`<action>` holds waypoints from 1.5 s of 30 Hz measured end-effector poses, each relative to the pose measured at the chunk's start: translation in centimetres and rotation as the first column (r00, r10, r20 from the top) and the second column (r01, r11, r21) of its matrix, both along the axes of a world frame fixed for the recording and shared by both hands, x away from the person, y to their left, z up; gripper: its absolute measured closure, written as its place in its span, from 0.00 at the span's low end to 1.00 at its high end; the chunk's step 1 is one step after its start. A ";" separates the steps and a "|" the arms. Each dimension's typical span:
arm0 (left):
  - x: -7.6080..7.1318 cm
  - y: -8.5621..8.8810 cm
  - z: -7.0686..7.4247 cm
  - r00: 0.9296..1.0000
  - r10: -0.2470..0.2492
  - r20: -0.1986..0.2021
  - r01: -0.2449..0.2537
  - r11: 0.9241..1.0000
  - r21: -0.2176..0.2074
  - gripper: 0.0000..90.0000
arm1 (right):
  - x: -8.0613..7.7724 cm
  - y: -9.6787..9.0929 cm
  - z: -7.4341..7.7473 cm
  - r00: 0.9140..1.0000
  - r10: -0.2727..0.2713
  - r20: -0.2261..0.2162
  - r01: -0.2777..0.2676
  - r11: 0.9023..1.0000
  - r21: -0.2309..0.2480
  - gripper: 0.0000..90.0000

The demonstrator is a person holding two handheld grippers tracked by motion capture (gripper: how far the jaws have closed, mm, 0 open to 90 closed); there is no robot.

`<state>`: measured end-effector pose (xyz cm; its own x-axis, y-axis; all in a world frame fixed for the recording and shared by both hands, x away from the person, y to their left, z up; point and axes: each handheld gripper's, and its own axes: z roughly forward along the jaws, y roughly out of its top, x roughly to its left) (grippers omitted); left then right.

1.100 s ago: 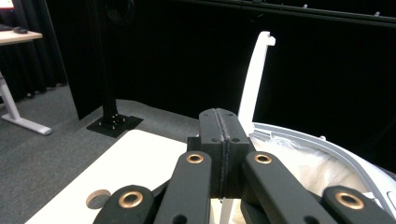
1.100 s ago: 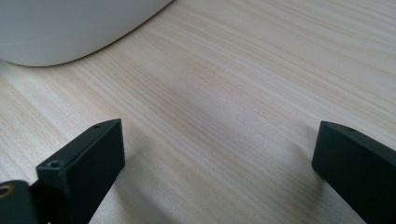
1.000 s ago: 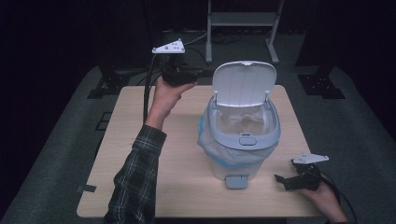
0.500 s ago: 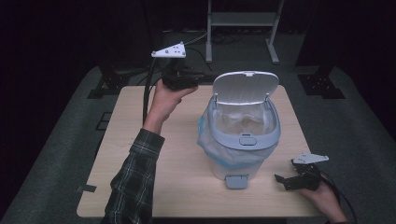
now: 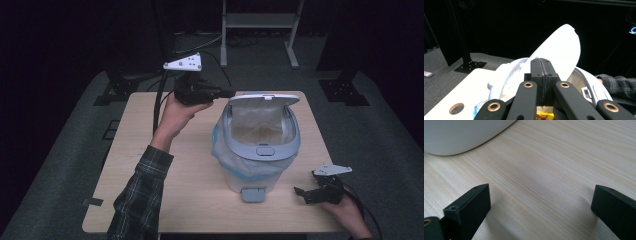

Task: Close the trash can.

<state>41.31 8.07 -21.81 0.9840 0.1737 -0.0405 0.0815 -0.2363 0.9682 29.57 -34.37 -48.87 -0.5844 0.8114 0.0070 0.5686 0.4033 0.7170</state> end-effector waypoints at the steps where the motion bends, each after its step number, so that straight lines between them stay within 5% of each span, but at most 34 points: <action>1: 0.0 0.0 0.0 1.000 0.000 0.000 0.000 1.000 0.000 1.00 | 0.0 0.0 0.0 1.000 0.000 0.000 0.000 1.000 0.000 0.02; 45: -4.5 -3.0 -2.8 0.993 -0.113 -0.022 0.114 0.990 0.087 1.00 | 0.0 0.0 0.0 1.000 0.000 0.000 0.000 1.000 0.000 0.02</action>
<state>36.77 5.04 -24.65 0.9968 0.0648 -0.0463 0.0652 -0.3296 0.9419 29.58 -34.37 -48.87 -0.5847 0.8112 0.0069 0.5685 0.4036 0.7169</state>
